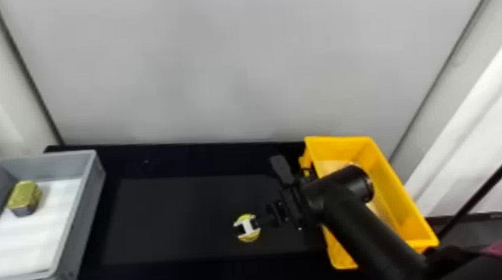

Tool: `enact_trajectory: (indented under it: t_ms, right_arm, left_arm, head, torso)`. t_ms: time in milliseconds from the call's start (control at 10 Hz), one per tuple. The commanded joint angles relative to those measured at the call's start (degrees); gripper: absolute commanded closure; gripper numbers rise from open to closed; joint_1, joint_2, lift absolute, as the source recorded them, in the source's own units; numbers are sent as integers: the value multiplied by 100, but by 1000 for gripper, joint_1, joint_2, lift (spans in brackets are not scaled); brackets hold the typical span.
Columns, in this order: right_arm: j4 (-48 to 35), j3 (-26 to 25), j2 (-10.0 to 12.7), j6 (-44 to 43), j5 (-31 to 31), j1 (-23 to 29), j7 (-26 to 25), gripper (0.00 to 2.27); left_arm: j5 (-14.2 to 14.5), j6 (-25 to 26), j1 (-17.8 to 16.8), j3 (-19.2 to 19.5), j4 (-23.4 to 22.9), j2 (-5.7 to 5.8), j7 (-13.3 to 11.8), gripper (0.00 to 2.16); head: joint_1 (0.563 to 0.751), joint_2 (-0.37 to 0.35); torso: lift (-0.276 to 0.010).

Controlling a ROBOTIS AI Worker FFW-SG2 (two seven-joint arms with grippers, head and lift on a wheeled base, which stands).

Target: Pick up the round yellow can and place it in the yellow rectangular box

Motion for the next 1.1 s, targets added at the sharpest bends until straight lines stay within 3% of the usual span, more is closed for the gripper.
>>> enact_trajectory:
  t_ms: [0,500,700,800,1000]
  right_arm:
    - [79,152,1,-139,219,29,67,44]
    - [237,20,72,-473,228,126,94,73]
    - [229,-139,124,-605,228,178,120,252]
    - [185,-165,107,-605,228,205,208,521]
    - [-852,-455,-34,-33,333,618,463,702]
  left_arm:
    - [20,-18,0,-21,20,-14,1,450]
    - [46,-27,-9,-47,37,-23,1,450]
    - [46,-27,0,-38,37,-23,1,450]
    - [55,-27,18,-21,37,-23,1,450]
    - [72,-18,88,41,-7,-23,-8,450]
  head:
    - [694,-169]
    - [694,-169]
    - [694,-169]
    - [694,-169]
    - [694,-169]
  torso:
    - [0]
    - [0]
    - [0]
    - [0]
    - [0]
